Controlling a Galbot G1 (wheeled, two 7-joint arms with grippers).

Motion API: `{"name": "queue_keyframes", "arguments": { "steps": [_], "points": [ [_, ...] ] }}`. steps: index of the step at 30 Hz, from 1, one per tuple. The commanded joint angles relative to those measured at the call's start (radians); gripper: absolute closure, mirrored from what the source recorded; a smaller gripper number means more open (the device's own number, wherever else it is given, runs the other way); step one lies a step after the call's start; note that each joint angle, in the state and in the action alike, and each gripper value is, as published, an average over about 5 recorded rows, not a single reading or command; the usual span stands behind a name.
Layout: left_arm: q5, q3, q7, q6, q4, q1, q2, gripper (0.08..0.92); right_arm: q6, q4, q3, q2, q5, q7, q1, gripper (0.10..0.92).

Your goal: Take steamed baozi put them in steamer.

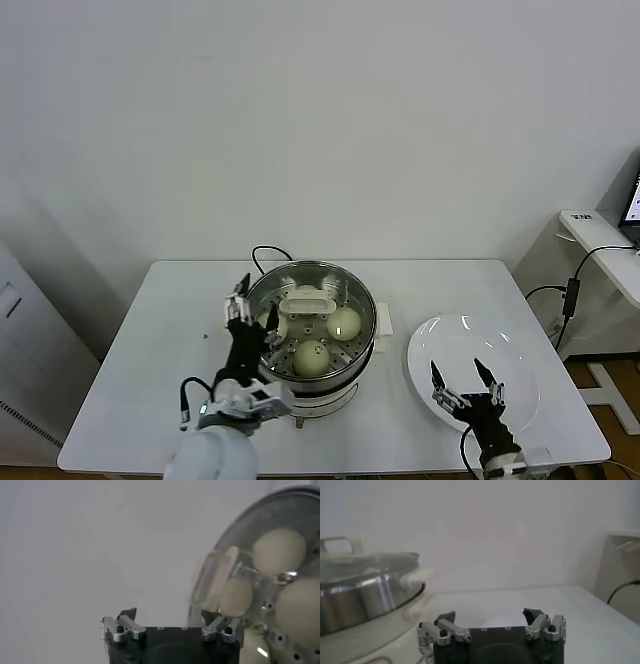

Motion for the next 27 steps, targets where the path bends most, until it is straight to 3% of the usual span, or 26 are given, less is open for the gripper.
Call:
{"name": "queue_keyframes", "arguments": {
  "steps": [1, 13, 27],
  "points": [
    [-0.437, -0.248, -0.221, -0.416, -0.05, 0.071, 0.0, 0.177, 0.004, -0.015, -0.017, -0.034, 0.069, 0.045, 0.121, 0.203],
    [-0.622, -0.475, -0.197, -0.711, 0.138, 0.148, -0.085, 0.177, -0.013, -0.038, 0.006, -0.037, 0.089, 0.021, 0.159, 0.203],
    [-0.848, -0.548, -0.128, -0.797, 0.202, 0.257, -0.091, 0.177, -0.015, -0.059, 0.006, 0.004, 0.064, -0.008, 0.145, 0.203]
  ]
}}
